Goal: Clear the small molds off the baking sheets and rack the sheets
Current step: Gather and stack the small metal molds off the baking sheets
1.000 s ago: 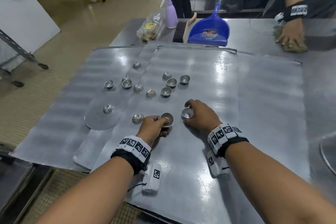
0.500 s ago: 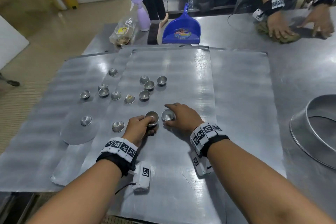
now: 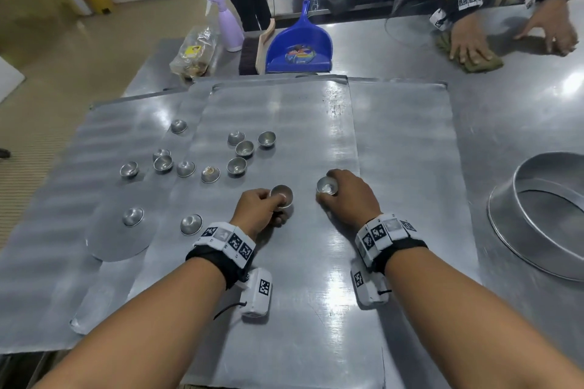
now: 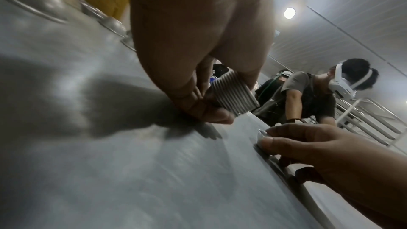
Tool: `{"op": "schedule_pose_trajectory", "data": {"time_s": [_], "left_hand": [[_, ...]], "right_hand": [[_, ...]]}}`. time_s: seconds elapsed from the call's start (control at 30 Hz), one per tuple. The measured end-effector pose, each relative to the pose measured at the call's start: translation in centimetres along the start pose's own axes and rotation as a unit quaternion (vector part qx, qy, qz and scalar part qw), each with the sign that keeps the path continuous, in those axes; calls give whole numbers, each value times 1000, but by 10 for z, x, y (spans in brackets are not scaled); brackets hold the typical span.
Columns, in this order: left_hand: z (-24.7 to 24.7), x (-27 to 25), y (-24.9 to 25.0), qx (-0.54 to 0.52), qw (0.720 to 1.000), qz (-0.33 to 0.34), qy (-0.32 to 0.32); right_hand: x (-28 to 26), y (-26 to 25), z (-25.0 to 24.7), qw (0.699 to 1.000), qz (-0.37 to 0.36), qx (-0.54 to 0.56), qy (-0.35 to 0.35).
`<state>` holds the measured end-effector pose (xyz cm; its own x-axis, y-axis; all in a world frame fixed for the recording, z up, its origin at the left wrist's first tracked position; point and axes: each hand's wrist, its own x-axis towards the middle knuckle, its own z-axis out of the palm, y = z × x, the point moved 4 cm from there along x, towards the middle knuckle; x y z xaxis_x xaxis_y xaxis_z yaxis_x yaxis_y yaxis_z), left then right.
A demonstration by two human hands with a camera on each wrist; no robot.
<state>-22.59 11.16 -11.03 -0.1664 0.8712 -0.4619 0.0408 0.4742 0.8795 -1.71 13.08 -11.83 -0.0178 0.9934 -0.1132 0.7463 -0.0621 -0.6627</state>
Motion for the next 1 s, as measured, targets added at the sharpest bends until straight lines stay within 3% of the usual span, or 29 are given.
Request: {"op": "schedule_pose_trajectory", "data": {"time_s": [0.13,0.3,0.67,0.87,1.0], "left_hand": [[24,6,13,63,998,17,-15],[31,20,12,1,1000,-10,-23],[52,36,29,22,999,-27,-24],[34,14,40,9,1000,-9,-18],[-11,-4,46,144,987,66,23]], "right_hand": [[-12,10,-5,1000,19,17,17],[-26,13,-7,999,27,21,30],[-50,16,-8,999,31,26,29],[-50,10,-8,999,24,21,10],[-50,-8,6,999,-8,22,-29]]}}
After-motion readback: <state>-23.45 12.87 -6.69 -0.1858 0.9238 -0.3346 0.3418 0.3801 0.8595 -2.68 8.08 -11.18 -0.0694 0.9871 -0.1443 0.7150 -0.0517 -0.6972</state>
